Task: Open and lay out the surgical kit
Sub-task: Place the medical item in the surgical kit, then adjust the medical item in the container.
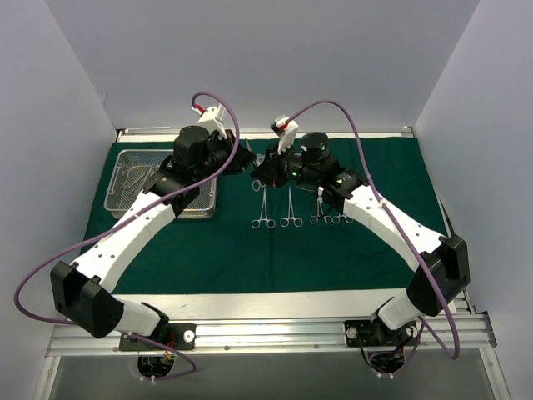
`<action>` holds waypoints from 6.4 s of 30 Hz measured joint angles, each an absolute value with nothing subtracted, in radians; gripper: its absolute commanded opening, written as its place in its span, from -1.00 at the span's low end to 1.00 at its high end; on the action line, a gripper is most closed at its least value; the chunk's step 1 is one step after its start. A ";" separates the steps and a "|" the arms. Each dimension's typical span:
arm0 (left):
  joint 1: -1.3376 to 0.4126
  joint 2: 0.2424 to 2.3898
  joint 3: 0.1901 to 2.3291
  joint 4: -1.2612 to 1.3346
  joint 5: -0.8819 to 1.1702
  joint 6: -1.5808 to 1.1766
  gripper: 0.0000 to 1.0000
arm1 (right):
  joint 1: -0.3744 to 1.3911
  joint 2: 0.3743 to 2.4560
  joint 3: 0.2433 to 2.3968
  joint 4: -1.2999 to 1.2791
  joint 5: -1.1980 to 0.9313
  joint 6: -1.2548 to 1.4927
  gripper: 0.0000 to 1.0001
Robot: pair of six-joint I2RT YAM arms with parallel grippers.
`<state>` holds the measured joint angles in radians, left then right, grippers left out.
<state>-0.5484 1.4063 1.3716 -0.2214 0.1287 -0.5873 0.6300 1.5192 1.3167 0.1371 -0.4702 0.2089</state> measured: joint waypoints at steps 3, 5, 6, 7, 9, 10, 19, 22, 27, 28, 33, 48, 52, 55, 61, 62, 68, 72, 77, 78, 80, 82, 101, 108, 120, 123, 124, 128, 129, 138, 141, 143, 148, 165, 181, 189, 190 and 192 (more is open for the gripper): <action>-0.549 1.406 1.372 -0.223 0.120 -0.584 -0.34 | 0.630 1.519 1.317 0.131 -0.458 0.202 -1.00; -0.549 1.406 1.372 -0.225 0.110 -0.580 -0.02 | 0.626 1.519 1.317 0.115 -0.449 0.196 -1.00; -0.549 1.406 1.372 -0.228 0.104 -0.574 0.10 | 0.620 1.519 1.317 0.102 -0.447 0.192 -1.00; -0.549 1.406 1.372 -0.231 0.095 -0.569 0.22 | 0.611 1.519 1.317 0.091 -0.443 0.189 -1.00; -0.548 1.406 1.372 -0.242 0.078 -0.561 0.55 | 0.581 1.519 1.317 0.065 -0.433 0.182 -1.00; -0.546 1.406 1.372 -0.248 0.070 -0.556 0.64 | 0.561 1.519 1.317 0.050 -0.426 0.179 -1.00; -0.453 1.362 1.346 -0.336 -0.016 -0.529 0.88 | 0.345 1.523 1.316 -0.126 -0.301 0.126 -1.00; -0.405 1.345 1.317 -0.377 -0.035 -0.513 0.88 | 0.274 1.546 1.317 -0.166 -0.268 0.117 -1.00; -0.347 1.342 1.283 -0.478 -0.087 -0.459 0.88 | 0.171 1.618 1.324 -0.229 -0.213 0.106 -1.00; -0.338 1.342 1.281 -0.499 -0.100 -0.445 0.88 | 0.149 1.644 1.335 -0.244 -0.205 0.105 -1.00; -0.302 1.342 1.279 -0.594 -0.137 -0.392 0.88 | 0.079 1.762 1.430 -0.293 -0.170 0.101 -1.00; -0.265 1.343 1.255 -0.708 -0.159 -0.332 0.88 | 0.044 1.992 1.654 -0.353 -0.088 -0.021 -1.00; -0.262 1.343 1.253 -0.724 -0.161 -0.330 0.88 | 0.044 2.073 1.719 -0.354 -0.087 -0.038 -1.00; -0.259 1.343 1.253 -0.727 -0.161 -0.329 0.88 | 0.044 2.129 1.749 -0.353 -0.095 -0.039 -1.00; -0.258 1.343 1.253 -0.731 -0.160 -0.331 0.89 | 0.045 2.227 1.811 -0.348 -0.117 -0.031 -1.00; -0.258 1.345 1.253 -0.732 -0.160 -0.331 0.89 | 0.046 2.239 1.818 -0.348 -0.121 -0.030 -1.00; -0.255 1.357 1.253 -0.734 -0.160 -0.332 0.89 | 0.054 2.292 1.856 -0.332 -0.123 -0.027 -1.00; -0.253 1.364 1.253 -0.739 -0.160 -0.331 0.89 | 0.060 2.316 1.856 -0.324 -0.119 -0.027 -1.00; -0.253 1.374 1.253 -0.742 -0.160 -0.331 0.89 | 0.060 2.336 1.873 -0.318 -0.120 -0.027 -0.89; -0.253 1.375 1.253 -0.743 -0.160 -0.331 0.89 | 0.060 2.337 1.874 -0.317 -0.120 -0.027 -0.82; -0.253 1.378 1.253 -0.746 -0.160 -0.331 0.89 | 0.060 2.338 1.874 -0.317 -0.120 -0.024 -0.72; -0.253 1.379 1.253 -0.746 -0.160 -0.331 0.89 | 0.060 2.338 1.874 -0.317 -0.120 -0.021 -0.65; -0.225 1.398 1.275 -0.764 -0.162 -0.332 0.89 | 0.052 2.265 1.874 -0.329 -0.124 0.064 0.07; -0.173 1.489 1.346 -0.739 -0.188 -0.299 0.89 | 0.052 1.966 1.811 -0.314 -0.132 0.086 0.60; -0.038 1.740 1.385 -0.571 -0.215 -0.249 0.99 | 0.100 1.406 1.423 -0.209 -0.270 0.168 0.98; 0.009 1.831 1.450 -0.554 -0.216 -0.219 0.85 | 0.115 1.317 1.330 -0.181 -0.301 0.180 0.99; 0.026 1.860 1.473 -0.546 -0.216 -0.208 0.78 | 0.116 1.292 1.303 -0.173 -0.308 0.184 0.99; 0.095 1.958 1.567 -0.530 -0.198 -0.169 0.58 | 0.119 1.219 1.225 -0.153 -0.331 0.189 0.99; 0.110 1.979 1.587 -0.526 -0.191 -0.163 0.55 | 0.119 1.209 1.210 -0.146 -0.334 0.191 0.99; 0.159 2.152 1.755 -0.532 -0.119 -0.117 0.08 | 0.125 1.208 1.139 -0.134 -0.348 0.210 0.97; 0.160 2.196 1.779 -0.535 -0.106 -0.112 0.07 | 0.126 1.213 1.137 -0.129 -0.349 0.213 0.97; 0.160 2.228 1.800 -0.540 -0.097 -0.110 0.06 | 0.126 1.221 1.137 -0.123 -0.349 0.213 0.96; 0.162 2.273 1.841 -0.548 -0.091 -0.115 0.06 | 0.130 1.248 1.136 -0.120 -0.349 0.213 0.96; 0.132 2.243 1.807 -0.593 -0.049 -0.307 -0.23 | 0.133 1.278 1.136 -0.094 -0.349 0.217 0.96; 0.070 2.186 1.854 -0.737 -0.177 -0.343 0.20 | 0.133 1.300 1.136 -0.087 -0.349 0.216 0.96; 0.076 2.183 1.866 -0.764 -0.281 -0.426 0.26 | 0.133 1.300 1.136 -0.087 -0.349 0.216 0.95; 0.077 2.183 1.866 -0.764 -0.286 -0.437 0.26 | 0.133 1.300 1.136 -0.086 -0.349 0.216 0.95; 0.080 2.183 1.866 -0.765 -0.290 -0.451 0.26 | 0.133 1.300 1.136 -0.087 -0.349 0.216 0.95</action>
<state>0.0799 2.1830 1.8660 -0.7650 -0.2905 -0.4507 0.1329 1.2999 1.1362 -0.0868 -0.3489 0.2161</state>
